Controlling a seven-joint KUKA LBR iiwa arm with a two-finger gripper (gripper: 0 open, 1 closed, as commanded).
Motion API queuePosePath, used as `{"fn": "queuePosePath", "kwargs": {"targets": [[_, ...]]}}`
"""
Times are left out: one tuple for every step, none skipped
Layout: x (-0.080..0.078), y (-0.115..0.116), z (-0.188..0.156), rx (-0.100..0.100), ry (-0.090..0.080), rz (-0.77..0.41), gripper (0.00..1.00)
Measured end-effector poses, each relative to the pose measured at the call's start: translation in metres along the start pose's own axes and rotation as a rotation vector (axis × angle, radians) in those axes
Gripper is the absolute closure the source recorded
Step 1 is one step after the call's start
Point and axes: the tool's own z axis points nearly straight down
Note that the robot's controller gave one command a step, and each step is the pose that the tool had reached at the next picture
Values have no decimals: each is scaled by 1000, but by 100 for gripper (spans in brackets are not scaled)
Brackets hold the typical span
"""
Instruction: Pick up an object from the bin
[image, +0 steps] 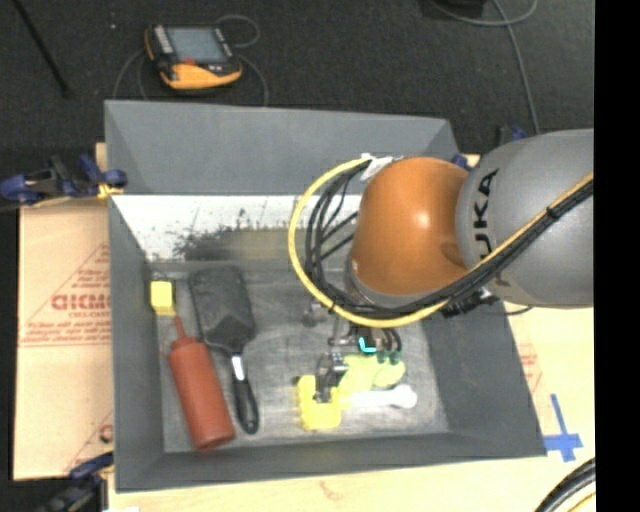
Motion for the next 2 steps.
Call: {"fn": "queuePosePath", "kwargs": {"targets": [[-2,0,-3,-1,-7,2,0],[21,-16,117,-7,-24,0,100]]}}
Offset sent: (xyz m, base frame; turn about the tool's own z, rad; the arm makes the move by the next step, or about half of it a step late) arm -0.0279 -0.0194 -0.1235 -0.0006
